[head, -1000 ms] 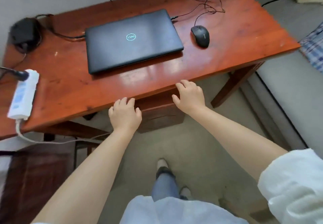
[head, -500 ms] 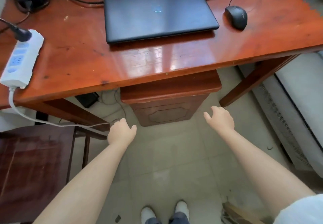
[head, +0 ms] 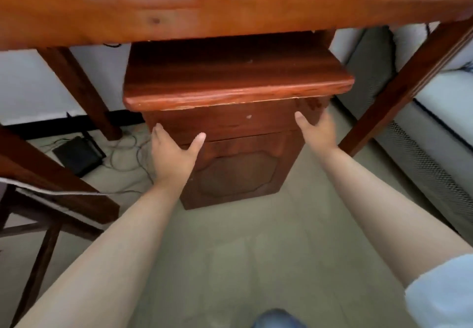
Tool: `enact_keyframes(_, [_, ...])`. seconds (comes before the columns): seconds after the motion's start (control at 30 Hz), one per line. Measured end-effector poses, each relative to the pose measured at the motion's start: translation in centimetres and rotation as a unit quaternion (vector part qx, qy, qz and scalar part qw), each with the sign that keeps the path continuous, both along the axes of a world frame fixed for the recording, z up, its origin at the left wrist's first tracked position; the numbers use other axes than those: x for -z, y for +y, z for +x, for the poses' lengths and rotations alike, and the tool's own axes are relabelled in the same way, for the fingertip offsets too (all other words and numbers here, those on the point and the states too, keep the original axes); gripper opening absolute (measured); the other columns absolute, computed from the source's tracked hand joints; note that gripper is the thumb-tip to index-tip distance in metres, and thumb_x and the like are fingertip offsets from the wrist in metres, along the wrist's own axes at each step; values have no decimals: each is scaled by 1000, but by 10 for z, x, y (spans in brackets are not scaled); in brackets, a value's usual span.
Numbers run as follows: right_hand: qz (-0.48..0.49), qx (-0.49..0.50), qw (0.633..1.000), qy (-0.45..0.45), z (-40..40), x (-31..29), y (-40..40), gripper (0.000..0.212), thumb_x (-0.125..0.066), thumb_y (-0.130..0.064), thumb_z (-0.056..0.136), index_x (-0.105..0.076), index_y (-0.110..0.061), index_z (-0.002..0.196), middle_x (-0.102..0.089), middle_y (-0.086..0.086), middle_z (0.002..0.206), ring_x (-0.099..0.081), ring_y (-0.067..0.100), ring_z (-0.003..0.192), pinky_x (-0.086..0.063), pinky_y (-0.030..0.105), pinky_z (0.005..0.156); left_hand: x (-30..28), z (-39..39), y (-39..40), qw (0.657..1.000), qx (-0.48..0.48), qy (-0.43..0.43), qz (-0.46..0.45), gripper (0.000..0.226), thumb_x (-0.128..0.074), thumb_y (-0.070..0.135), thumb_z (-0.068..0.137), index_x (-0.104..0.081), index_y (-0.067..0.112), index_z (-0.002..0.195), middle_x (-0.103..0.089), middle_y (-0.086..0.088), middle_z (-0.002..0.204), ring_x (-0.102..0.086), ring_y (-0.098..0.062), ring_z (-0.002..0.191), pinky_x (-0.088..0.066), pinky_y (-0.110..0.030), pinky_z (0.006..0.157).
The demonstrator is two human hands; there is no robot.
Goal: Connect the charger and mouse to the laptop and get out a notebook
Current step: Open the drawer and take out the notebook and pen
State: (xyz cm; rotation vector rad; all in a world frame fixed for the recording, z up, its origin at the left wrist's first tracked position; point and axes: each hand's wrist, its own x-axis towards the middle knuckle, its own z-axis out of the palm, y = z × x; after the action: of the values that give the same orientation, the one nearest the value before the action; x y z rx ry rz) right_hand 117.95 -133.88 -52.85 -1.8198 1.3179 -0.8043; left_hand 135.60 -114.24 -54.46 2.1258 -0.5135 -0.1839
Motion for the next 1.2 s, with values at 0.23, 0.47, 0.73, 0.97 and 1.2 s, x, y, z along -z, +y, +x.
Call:
enact_keyframes(0.23, [-19,35,987,-153,12,14,-14,76,-70,-22,78,-24,1,134,-39,15,141,-42,21,127,-31,21,106,10,6,-15,993,-63,-40,-92,99,-69,41,74,-8,3,142,-20,-20,151,-19,-32,140,-21,-43,114])
enact_keyframes(0.47, [42,77,988,-124,20,-1,-28,74,-65,-38,80,-28,3,129,-40,18,140,-39,32,128,-32,36,106,-20,18,-22,989,-145,-15,14,78,-57,51,79,-33,-5,126,-55,-27,122,-53,-44,111,-46,-48,87])
enact_keyframes(0.73, [9,128,984,-120,29,9,-31,79,-68,-40,75,-31,4,128,-29,22,140,-36,36,126,-35,43,104,-14,19,-29,985,-172,-9,-3,71,-56,50,80,-33,-3,122,-47,-28,126,-50,-45,110,-45,-50,87])
enact_keyframes(0.97, [17,138,981,-132,25,11,-30,81,-71,-43,72,-33,2,129,-32,20,137,-38,36,125,-35,44,105,-5,16,-36,976,-207,9,-62,73,-60,48,78,-33,-3,124,-41,-27,130,-45,-44,115,-43,-52,91])
enact_keyframes(1.2, [57,86,985,-139,11,5,-34,76,-74,-38,71,-39,-1,127,-35,14,137,-49,29,118,-41,42,103,-3,23,-32,971,-211,-3,-115,76,-71,43,71,-40,-6,120,-42,-26,129,-40,-41,122,-36,-51,101])
